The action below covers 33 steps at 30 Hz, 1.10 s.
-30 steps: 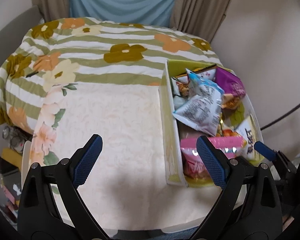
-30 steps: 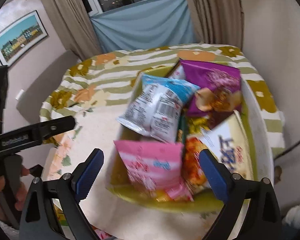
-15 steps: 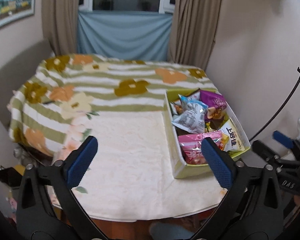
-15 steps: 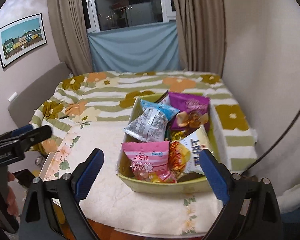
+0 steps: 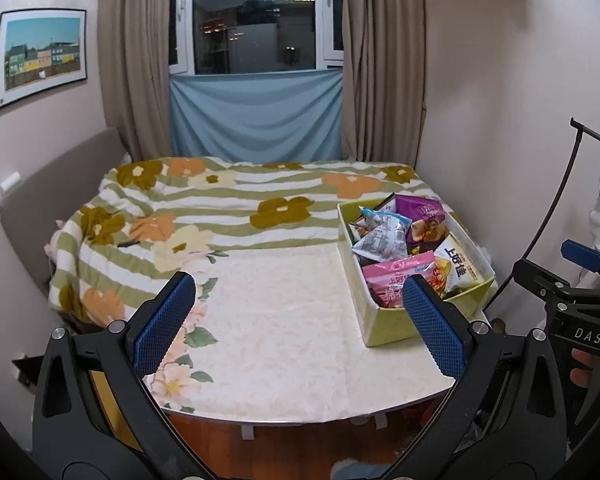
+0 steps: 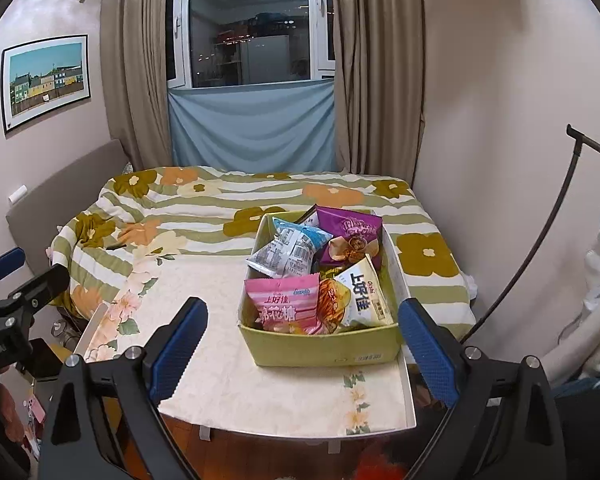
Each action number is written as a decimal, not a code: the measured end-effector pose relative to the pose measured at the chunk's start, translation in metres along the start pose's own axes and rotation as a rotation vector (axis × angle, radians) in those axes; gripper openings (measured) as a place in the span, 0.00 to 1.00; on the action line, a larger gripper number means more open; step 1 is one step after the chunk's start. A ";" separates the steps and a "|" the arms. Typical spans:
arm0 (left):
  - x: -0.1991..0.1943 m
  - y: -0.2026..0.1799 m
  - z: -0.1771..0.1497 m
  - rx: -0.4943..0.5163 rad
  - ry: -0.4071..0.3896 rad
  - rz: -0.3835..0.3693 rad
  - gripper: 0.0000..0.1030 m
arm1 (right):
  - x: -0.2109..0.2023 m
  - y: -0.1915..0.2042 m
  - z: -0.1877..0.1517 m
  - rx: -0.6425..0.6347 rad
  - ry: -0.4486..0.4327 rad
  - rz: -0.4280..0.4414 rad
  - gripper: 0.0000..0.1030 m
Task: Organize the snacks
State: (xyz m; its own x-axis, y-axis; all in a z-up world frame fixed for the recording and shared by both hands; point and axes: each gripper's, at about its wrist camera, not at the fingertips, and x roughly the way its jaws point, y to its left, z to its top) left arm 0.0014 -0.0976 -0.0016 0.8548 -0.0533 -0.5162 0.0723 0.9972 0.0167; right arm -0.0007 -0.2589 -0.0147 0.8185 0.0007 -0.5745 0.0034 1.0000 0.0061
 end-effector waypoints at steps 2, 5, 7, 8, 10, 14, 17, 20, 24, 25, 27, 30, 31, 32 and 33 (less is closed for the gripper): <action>-0.003 0.001 -0.001 -0.003 -0.003 -0.004 1.00 | -0.001 0.000 -0.001 0.003 0.000 0.001 0.92; -0.005 0.002 -0.001 -0.006 -0.004 -0.008 1.00 | -0.001 0.000 -0.002 0.002 -0.001 0.001 0.92; -0.005 0.002 -0.001 -0.002 -0.001 -0.006 1.00 | -0.001 0.000 -0.002 0.005 -0.002 0.002 0.92; -0.004 0.002 -0.001 -0.004 -0.002 -0.005 1.00 | -0.002 0.000 -0.002 0.009 -0.004 0.003 0.92; -0.004 0.002 -0.001 -0.007 -0.001 -0.010 1.00 | -0.003 0.000 -0.001 0.011 -0.005 0.002 0.92; -0.002 0.004 0.000 -0.009 0.001 -0.012 1.00 | -0.002 -0.001 0.001 0.014 -0.007 -0.001 0.92; -0.002 0.004 0.000 -0.010 0.000 -0.013 1.00 | -0.002 0.000 0.002 0.016 -0.009 0.000 0.92; -0.001 0.006 0.002 -0.012 -0.002 -0.014 1.00 | 0.000 0.002 0.005 0.020 -0.010 0.000 0.92; 0.000 0.009 0.002 -0.010 -0.002 -0.013 1.00 | 0.001 0.002 0.006 0.025 -0.008 -0.001 0.92; 0.000 0.008 0.002 -0.012 -0.002 -0.015 1.00 | 0.001 0.001 0.006 0.025 -0.010 -0.001 0.92; 0.000 0.011 0.003 -0.015 -0.002 -0.022 1.00 | 0.002 0.001 0.007 0.026 -0.011 -0.002 0.92; 0.003 0.015 0.004 -0.015 -0.001 -0.027 1.00 | 0.004 0.004 0.008 0.033 -0.012 -0.005 0.92; 0.004 0.016 0.005 -0.013 0.000 -0.027 1.00 | 0.004 0.004 0.007 0.035 -0.012 -0.008 0.92; 0.004 0.015 0.005 -0.013 -0.001 -0.026 1.00 | 0.005 0.005 0.007 0.035 -0.013 -0.009 0.92; 0.004 0.016 0.005 -0.013 -0.003 -0.025 1.00 | 0.005 0.006 0.007 0.036 -0.013 -0.010 0.92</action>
State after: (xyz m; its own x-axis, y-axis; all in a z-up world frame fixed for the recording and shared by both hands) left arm 0.0084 -0.0823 0.0008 0.8544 -0.0782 -0.5138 0.0866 0.9962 -0.0076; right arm 0.0073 -0.2526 -0.0119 0.8257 -0.0101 -0.5641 0.0324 0.9990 0.0296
